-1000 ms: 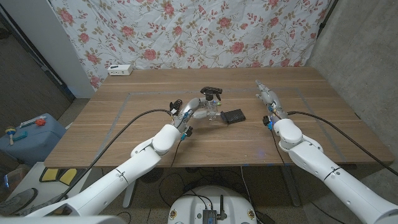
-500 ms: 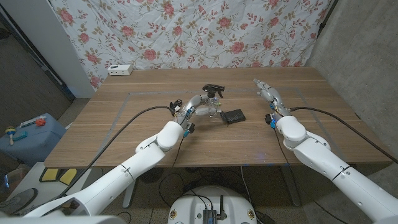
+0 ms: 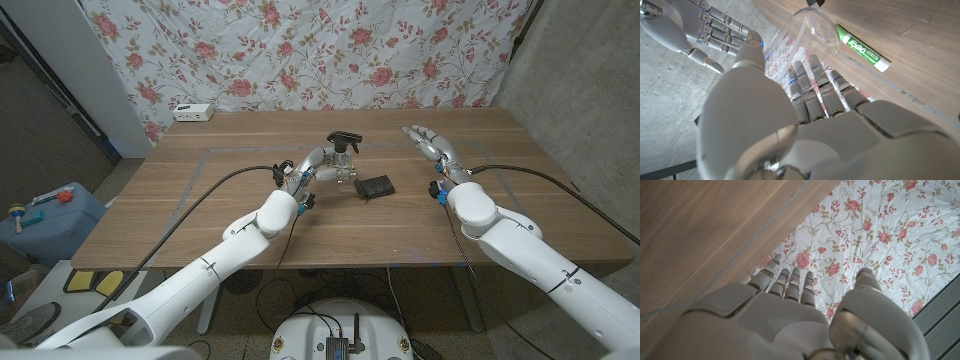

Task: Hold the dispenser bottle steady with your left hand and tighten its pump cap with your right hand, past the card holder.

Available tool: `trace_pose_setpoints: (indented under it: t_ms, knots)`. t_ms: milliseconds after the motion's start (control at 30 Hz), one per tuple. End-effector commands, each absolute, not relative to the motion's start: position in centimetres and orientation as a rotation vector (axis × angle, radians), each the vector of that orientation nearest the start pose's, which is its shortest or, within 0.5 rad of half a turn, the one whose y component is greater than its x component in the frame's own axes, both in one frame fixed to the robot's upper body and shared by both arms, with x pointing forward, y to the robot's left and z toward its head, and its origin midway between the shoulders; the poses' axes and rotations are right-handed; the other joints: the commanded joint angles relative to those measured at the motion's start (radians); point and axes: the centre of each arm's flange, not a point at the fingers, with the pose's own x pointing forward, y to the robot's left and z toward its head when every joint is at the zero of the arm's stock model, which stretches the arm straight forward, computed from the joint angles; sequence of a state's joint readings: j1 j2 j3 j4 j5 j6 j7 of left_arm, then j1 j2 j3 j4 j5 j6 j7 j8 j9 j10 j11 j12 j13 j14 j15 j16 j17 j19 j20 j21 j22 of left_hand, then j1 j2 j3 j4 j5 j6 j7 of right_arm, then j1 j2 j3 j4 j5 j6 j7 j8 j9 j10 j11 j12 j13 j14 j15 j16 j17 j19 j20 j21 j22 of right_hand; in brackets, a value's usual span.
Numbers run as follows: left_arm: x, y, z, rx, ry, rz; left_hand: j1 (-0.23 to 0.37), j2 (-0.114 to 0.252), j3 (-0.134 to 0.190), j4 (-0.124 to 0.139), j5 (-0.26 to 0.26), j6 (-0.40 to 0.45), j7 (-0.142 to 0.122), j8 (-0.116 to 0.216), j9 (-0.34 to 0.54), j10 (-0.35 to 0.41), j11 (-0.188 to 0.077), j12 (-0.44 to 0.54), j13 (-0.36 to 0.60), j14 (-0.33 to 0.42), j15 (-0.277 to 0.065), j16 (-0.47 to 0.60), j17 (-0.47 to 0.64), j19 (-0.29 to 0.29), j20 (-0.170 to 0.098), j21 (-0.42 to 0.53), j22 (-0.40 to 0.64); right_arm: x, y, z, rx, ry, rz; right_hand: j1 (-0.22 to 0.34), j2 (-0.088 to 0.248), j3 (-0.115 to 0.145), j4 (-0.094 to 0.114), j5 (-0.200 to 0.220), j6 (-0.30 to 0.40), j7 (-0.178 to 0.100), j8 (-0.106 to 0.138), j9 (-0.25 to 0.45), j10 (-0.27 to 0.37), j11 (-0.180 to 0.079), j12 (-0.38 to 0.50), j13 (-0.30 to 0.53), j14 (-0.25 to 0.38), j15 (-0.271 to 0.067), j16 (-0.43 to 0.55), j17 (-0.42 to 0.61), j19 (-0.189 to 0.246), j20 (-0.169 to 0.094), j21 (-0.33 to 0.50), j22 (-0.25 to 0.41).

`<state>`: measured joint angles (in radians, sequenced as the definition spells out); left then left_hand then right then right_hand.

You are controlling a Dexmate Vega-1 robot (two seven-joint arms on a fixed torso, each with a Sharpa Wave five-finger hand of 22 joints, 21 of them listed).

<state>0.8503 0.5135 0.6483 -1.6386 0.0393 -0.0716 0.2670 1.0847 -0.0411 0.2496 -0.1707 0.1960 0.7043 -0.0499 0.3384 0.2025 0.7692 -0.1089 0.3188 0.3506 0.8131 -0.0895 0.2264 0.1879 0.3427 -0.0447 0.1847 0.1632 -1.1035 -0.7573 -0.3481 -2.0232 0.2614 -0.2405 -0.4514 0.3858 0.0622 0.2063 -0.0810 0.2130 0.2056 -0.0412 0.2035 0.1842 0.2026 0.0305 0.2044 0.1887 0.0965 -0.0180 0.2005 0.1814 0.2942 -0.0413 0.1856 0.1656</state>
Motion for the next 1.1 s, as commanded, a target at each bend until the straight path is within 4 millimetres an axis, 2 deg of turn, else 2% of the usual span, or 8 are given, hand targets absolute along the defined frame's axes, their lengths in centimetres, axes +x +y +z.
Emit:
trace_pose_setpoints:
  t_ms: [33, 67, 233, 533, 633, 800, 933, 1100]
  knots:
    - [60.0, 11.8, -2.6, 0.633, -0.744, -0.187, 0.017, 0.128, 0.04, 0.033, 0.004, 0.177, -0.001, 0.007, 0.004, 0.007, -0.001, -0.001, 0.005, 0.013, -0.09, -0.001, 0.005, 0.004, -0.113, 0.001, 0.002, 51.9, -24.5, 0.0, -0.54, -0.551, -0.118, 0.031, 0.008, 0.014, -0.021, -0.006, 0.015, 0.0, 0.006, 0.003, 0.014, 0.004, 0.009, 0.004, 0.01, 0.013, 0.006, 0.003, 0.009, 0.005, 0.005, 0.001]
    - [60.0, 11.8, -2.6, 0.633, -0.745, -0.182, 0.015, 0.129, 0.041, 0.034, 0.004, 0.177, -0.001, 0.007, 0.004, 0.008, -0.001, -0.001, 0.006, 0.013, -0.089, -0.002, 0.005, 0.003, -0.112, 0.0, 0.002, 51.7, -24.5, 0.0, -0.547, -0.546, -0.119, 0.047, 0.01, 0.021, -0.032, -0.005, 0.02, 0.003, 0.007, 0.004, 0.016, 0.015, 0.008, 0.004, 0.012, 0.017, 0.006, 0.003, 0.009, 0.014, 0.004, 0.001]
    - [60.1, 11.8, -2.5, 0.635, -0.745, -0.167, 0.012, 0.131, 0.042, 0.035, 0.004, 0.177, 0.0, 0.007, 0.005, 0.011, -0.002, -0.001, 0.009, 0.014, -0.09, -0.003, 0.004, 0.004, -0.112, 0.0, 0.002, 50.9, -24.5, 0.2, -0.569, -0.533, -0.125, 0.074, 0.005, 0.032, -0.055, -0.003, 0.025, 0.006, 0.007, 0.005, 0.015, 0.019, 0.005, 0.005, 0.013, 0.021, 0.002, 0.003, -0.017, 0.03, -0.005, 0.001]
    - [60.3, 11.7, -2.7, 0.645, -0.751, -0.149, 0.009, 0.133, 0.046, 0.035, 0.005, 0.181, 0.0, 0.008, 0.005, 0.013, -0.003, -0.002, 0.013, 0.016, -0.086, -0.004, 0.004, 0.004, -0.111, 0.001, 0.002, 49.1, -24.2, 0.6, -0.616, -0.512, -0.123, 0.102, -0.009, 0.041, -0.077, 0.004, 0.039, 0.006, 0.01, 0.007, 0.003, 0.025, -0.001, 0.007, 0.004, 0.038, -0.004, 0.003, -0.038, 0.055, -0.008, 0.002]
    - [60.3, 11.7, -2.7, 0.655, -0.749, -0.149, 0.007, 0.135, 0.047, 0.035, 0.006, 0.184, 0.0, 0.009, 0.005, 0.014, -0.003, -0.002, 0.015, 0.019, -0.088, -0.004, 0.004, 0.004, -0.11, 0.001, 0.002, 48.6, -24.0, 0.9, -0.632, -0.505, -0.113, 0.11, -0.015, 0.043, -0.081, 0.007, 0.05, -0.003, 0.012, 0.008, -0.006, 0.028, -0.004, 0.008, 0.0, 0.048, -0.006, 0.003, -0.042, 0.063, -0.007, 0.002]
    - [60.4, 11.8, -2.6, 0.669, -0.748, -0.137, 0.003, 0.135, 0.048, 0.037, 0.006, 0.185, 0.001, 0.009, 0.005, 0.016, -0.003, -0.002, 0.017, 0.02, -0.087, -0.004, 0.004, 0.005, -0.11, 0.001, 0.002, 47.9, -23.5, 1.2, -0.661, -0.491, -0.082, 0.118, -0.035, 0.044, -0.084, 0.015, 0.036, 0.025, 0.004, 0.012, -0.041, 0.052, -0.014, 0.009, -0.018, 0.085, -0.011, 0.005, -0.057, 0.079, -0.005, 0.003]
    - [60.4, 11.8, -2.5, 0.682, -0.758, -0.121, 0.001, 0.135, 0.049, 0.037, 0.006, 0.186, 0.001, 0.01, 0.005, 0.018, -0.003, -0.002, 0.019, 0.022, -0.087, -0.005, 0.004, 0.005, -0.111, 0.001, 0.002, 47.3, -23.1, 1.3, -0.675, -0.494, -0.073, 0.117, -0.044, 0.043, -0.082, 0.019, 0.05, 0.047, 0.009, 0.014, -0.046, 0.064, -0.013, 0.01, -0.021, 0.099, -0.011, 0.006, -0.064, 0.093, -0.005, 0.003]
    - [60.4, 11.7, -2.5, 0.689, -0.763, -0.11, -0.004, 0.136, 0.05, 0.038, 0.006, 0.187, 0.0, 0.009, 0.005, 0.018, -0.002, -0.003, 0.021, 0.025, -0.086, -0.004, 0.004, 0.005, -0.11, 0.001, 0.002, 46.5, -22.4, 1.6, -0.707, -0.494, -0.073, 0.114, -0.054, 0.04, -0.08, 0.02, 0.068, 0.057, 0.015, 0.016, -0.048, 0.073, -0.011, 0.011, -0.022, 0.112, -0.009, 0.007, -0.069, 0.105, -0.005, 0.003]
